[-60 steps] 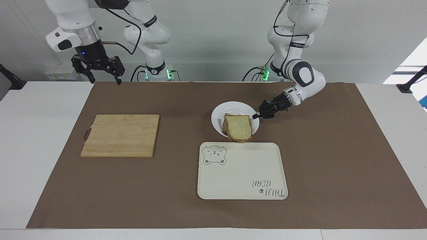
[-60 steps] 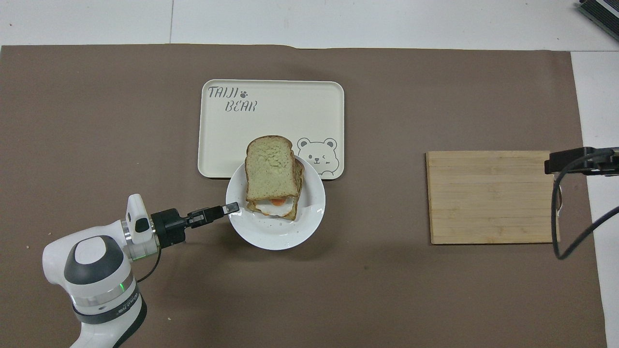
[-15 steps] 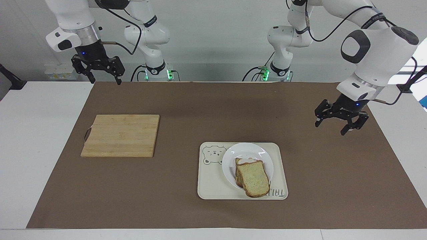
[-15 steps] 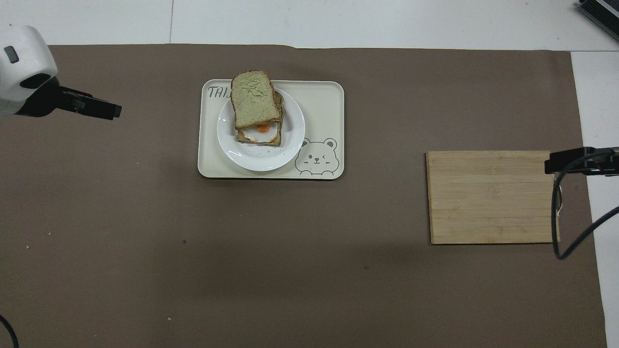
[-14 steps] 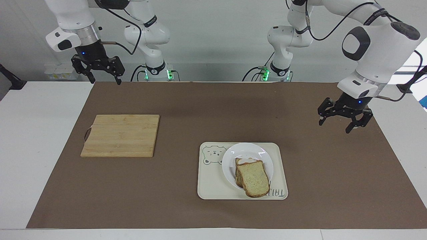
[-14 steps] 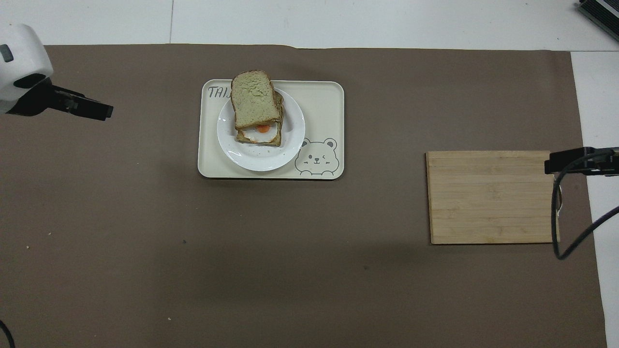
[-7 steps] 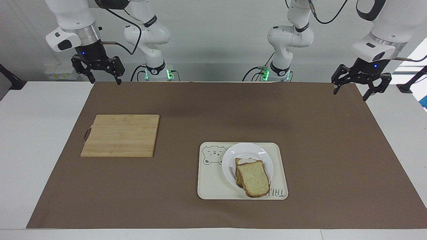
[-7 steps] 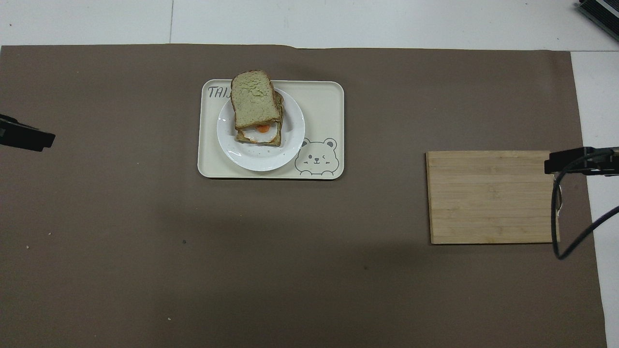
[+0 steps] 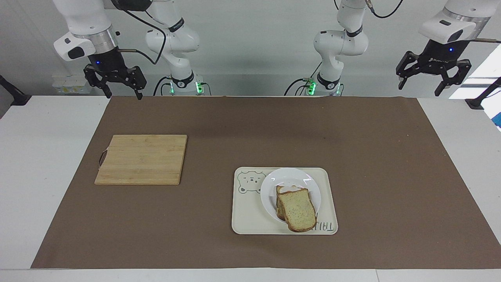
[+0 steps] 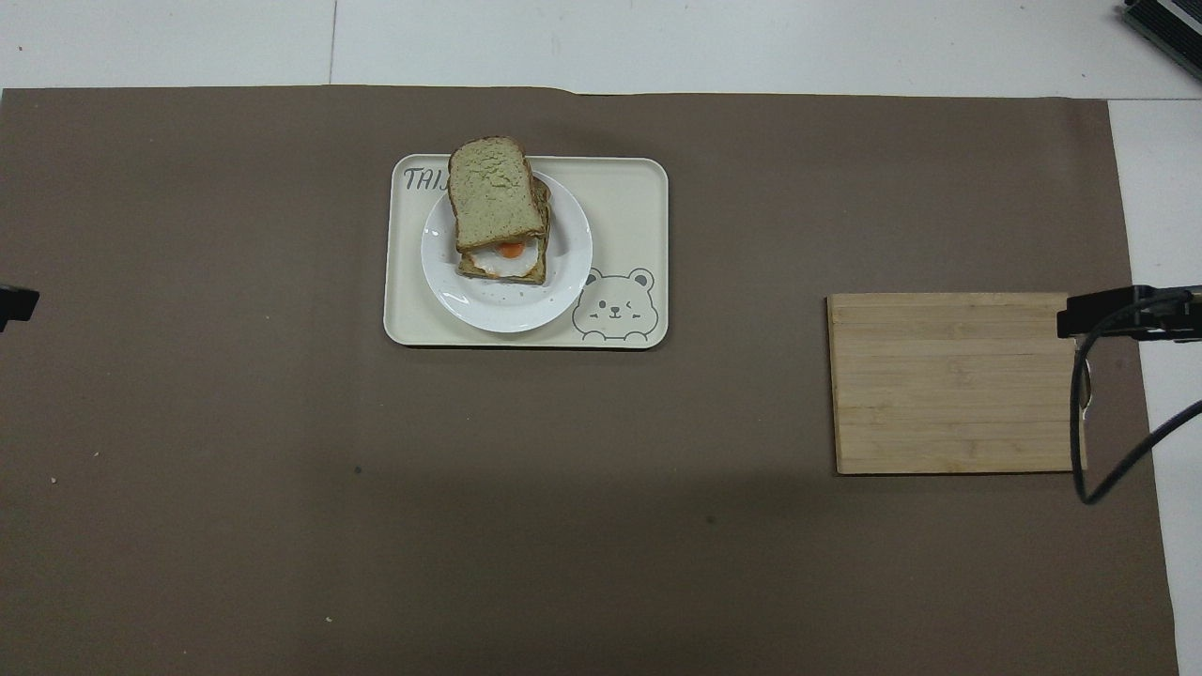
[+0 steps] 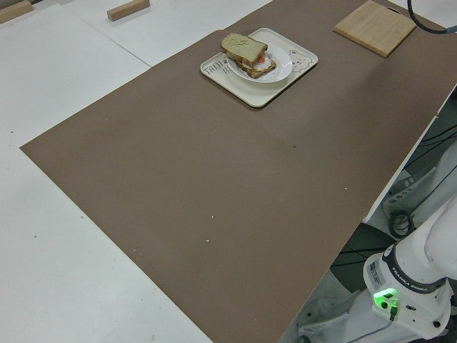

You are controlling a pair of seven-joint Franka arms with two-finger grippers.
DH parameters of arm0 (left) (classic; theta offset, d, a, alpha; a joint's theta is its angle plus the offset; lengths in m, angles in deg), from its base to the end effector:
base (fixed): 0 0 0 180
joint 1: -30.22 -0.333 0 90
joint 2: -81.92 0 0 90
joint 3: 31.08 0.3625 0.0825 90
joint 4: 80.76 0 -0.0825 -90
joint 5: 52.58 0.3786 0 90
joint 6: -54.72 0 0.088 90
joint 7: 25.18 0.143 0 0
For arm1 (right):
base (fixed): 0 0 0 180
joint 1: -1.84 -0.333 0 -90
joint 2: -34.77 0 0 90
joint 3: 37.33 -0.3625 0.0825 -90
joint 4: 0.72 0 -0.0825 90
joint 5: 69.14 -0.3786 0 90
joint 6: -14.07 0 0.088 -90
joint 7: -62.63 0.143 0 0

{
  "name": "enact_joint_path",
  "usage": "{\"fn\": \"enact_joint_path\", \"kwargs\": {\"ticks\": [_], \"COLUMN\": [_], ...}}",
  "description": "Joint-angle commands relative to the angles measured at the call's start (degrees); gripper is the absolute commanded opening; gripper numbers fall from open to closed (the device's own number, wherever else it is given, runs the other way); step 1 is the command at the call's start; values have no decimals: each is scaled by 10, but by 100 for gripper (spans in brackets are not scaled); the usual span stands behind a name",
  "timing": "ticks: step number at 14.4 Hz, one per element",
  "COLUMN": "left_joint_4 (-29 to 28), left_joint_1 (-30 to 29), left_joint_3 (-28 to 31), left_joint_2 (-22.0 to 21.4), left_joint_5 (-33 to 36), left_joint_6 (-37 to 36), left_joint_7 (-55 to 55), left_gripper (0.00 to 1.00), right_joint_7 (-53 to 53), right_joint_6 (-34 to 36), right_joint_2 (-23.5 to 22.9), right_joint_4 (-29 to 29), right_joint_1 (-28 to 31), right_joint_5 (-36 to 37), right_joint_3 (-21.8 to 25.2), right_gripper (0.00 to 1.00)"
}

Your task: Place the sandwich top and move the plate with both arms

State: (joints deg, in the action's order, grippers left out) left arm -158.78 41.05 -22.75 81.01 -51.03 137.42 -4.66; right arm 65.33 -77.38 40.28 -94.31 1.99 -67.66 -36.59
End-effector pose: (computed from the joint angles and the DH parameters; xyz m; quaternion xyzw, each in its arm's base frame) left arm 0.5287 -0.0180 0.7279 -0.9791 0.1969 -0.0462 0.0196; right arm 0.5191 -0.0121 0.6593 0.9990 -0.0313 0.0296 0.0118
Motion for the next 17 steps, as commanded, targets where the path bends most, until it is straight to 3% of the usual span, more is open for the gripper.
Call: {"fn": "enact_joint_path", "kwargs": {"ticks": [1, 9, 13, 17], "left_joint_4": [-21, -15, -17, -19], "left_joint_1": [-3, -40, -90, -90], "left_joint_3": [-8, -31, -89, -96], "left_joint_2": [-22, -23, -25, -27], "left_joint_5": [12, 2, -9, -10], "left_joint_6": [-14, -56, -57, -58], "left_joint_7": [-50, -65, -112, -117], "left_gripper": [100, 100, 100, 100], "right_joint_7": [-14, -13, -14, -14], "right_joint_6": [5, 5, 5, 5], "right_joint_2": [6, 6, 6, 6], "right_joint_4": [-5, -5, -5, -5], "right_joint_1": [2, 2, 2, 2], "right_joint_5": [2, 2, 2, 2], "right_joint_3": [0, 0, 0, 0], "right_gripper": [100, 100, 100, 100]}}
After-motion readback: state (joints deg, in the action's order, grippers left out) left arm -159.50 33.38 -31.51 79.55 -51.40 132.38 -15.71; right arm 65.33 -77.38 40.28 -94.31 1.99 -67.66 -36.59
